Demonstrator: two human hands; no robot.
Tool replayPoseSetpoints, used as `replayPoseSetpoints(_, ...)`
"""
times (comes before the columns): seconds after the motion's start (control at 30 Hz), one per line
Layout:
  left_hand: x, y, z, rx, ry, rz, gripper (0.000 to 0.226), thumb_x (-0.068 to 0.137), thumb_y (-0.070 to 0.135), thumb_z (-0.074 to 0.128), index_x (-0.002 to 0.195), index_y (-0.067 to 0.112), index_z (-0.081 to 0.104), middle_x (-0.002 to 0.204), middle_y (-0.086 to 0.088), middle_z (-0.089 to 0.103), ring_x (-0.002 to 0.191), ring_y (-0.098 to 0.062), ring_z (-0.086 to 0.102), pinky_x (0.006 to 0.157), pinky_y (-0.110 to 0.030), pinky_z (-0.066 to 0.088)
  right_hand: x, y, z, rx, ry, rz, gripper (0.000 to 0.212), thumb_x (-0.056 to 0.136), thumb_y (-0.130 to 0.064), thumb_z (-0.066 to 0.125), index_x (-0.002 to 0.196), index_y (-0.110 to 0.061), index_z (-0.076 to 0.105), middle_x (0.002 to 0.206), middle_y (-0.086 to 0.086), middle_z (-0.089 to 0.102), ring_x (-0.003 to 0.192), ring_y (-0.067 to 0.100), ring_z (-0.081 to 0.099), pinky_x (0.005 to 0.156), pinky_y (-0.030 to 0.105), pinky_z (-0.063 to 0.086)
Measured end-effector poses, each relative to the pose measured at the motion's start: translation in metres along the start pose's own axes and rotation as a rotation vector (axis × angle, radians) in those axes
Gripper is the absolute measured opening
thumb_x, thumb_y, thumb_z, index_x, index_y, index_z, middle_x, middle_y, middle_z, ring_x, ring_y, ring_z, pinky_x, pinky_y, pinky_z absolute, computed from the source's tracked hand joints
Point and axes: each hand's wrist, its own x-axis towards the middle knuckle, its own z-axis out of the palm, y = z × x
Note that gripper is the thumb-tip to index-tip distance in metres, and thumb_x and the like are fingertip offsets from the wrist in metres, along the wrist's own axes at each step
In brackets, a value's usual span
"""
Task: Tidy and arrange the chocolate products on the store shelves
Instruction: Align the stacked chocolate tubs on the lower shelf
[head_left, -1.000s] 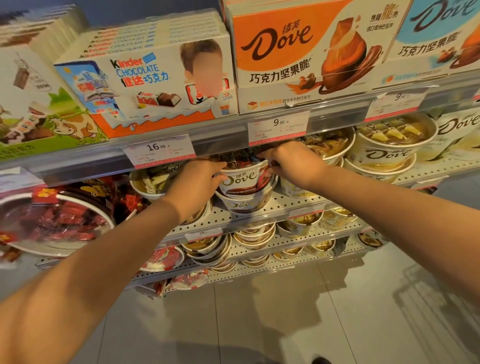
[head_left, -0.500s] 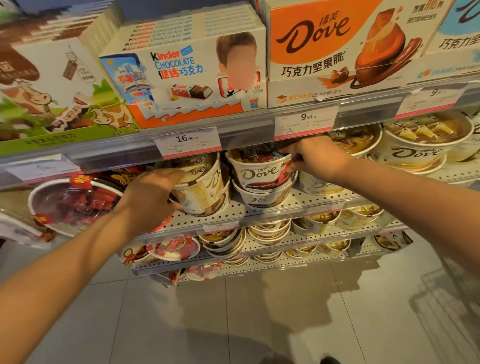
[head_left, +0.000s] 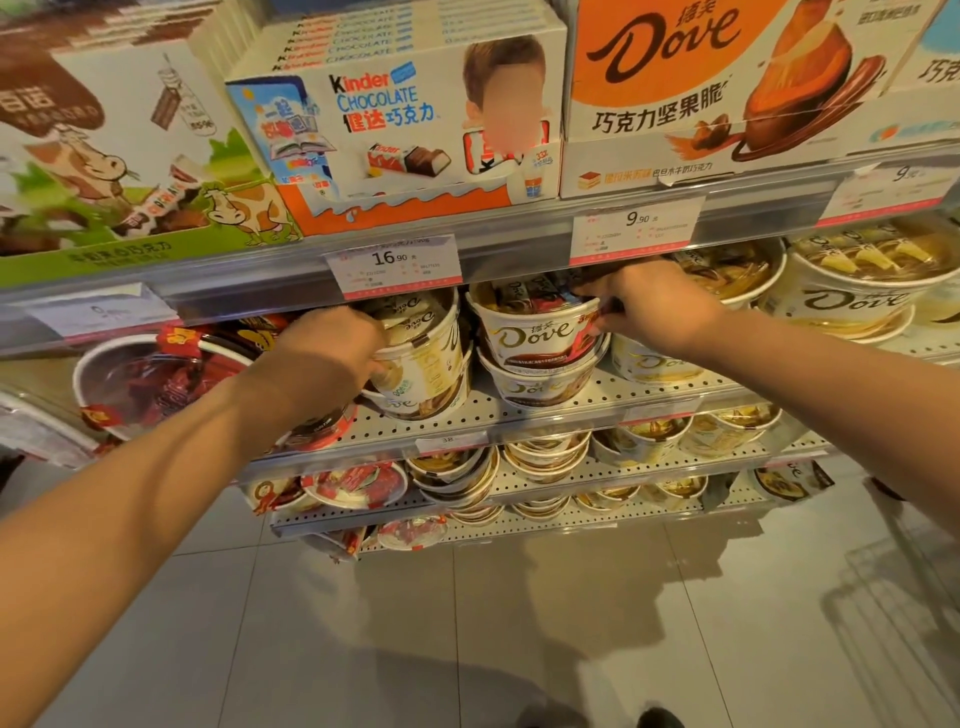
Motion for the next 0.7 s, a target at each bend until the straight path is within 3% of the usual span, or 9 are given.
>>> replayPoseSetpoints(0.1,-0.001,0.007,-0.003,-0.052,0.076,0.022,0.053,0.081,0.058,0.053,0.107,0.013,0.063,0.104,-0.006,0.065,0.092,-0.024,0.058,0.079,-0.037,0.051,0.0,0.0,-0.001,-0.015,-0.008,0.01,0.038,0.083,-0.019,0.067,0.12,-0.012,0.063,0.118,0.011,0.065,0.108,0.03,0.057,0.094,0.039,0.046)
replayPoseSetpoints(0.23,0.008,0.032,-0.003,-0.175,0.157,-0.043,0.07,0.077,0.067,0.053,0.114,0.007,0.059,0.1,-0.009,0.065,0.091,-0.028,0.06,0.076,-0.038,0.052,-0.003,-0.003,-0.003,-0.006,-0.016,0.013,0.043,0.084,-0.018,0.066,0.126,-0.013,0.059,0.117,0.012,0.065,0.109,0.03,0.057,0.094,0.039,0.045)
replayPoseSetpoints(0.37,0.012,0.038,0.002,-0.195,0.191,-0.027,0.045,0.089,0.044,0.053,0.108,0.004,0.063,0.088,-0.012,0.065,0.085,-0.03,0.06,0.076,-0.04,0.05,-0.003,-0.004,-0.003,0.019,-0.018,0.014,0.043,0.084,-0.018,0.066,0.127,-0.013,0.057,0.115,0.012,0.066,0.108,0.03,0.057,0.094,0.039,0.045)
replayPoseSetpoints(0.53,0.007,0.016,0.005,-0.345,0.117,0.016,0.043,0.09,0.019,0.056,0.132,0.014,0.052,0.134,-0.008,0.054,0.126,-0.027,0.046,0.108,-0.036,0.035,-0.003,-0.005,-0.004,0.01,-0.01,0.01,0.045,0.085,-0.017,0.065,0.129,-0.014,0.056,0.117,0.012,0.065,0.108,0.029,0.057,0.093,0.036,0.045)
replayPoseSetpoints(0.6,0.003,0.006,0.003,-0.349,0.101,-0.011,0.046,0.088,0.009,0.058,0.133,0.017,0.052,0.137,-0.003,0.051,0.128,-0.025,0.044,0.108,-0.031,0.033,-0.002,-0.004,-0.005,-0.003,-0.018,0.014,0.046,0.085,-0.017,0.065,0.13,-0.014,0.055,0.119,0.011,0.064,0.11,0.029,0.057,0.094,0.035,0.044)
replayPoseSetpoints(0.7,-0.002,0.001,0.001,-0.237,0.071,-0.068,0.047,0.082,0.005,0.058,0.127,0.018,0.057,0.13,-0.005,0.057,0.119,-0.026,0.051,0.102,-0.036,0.041,-0.003,-0.006,-0.005,-0.02,-0.027,0.018,0.046,0.085,-0.019,0.065,0.129,-0.013,0.055,0.12,0.011,0.064,0.109,0.029,0.057,0.091,0.034,0.044)
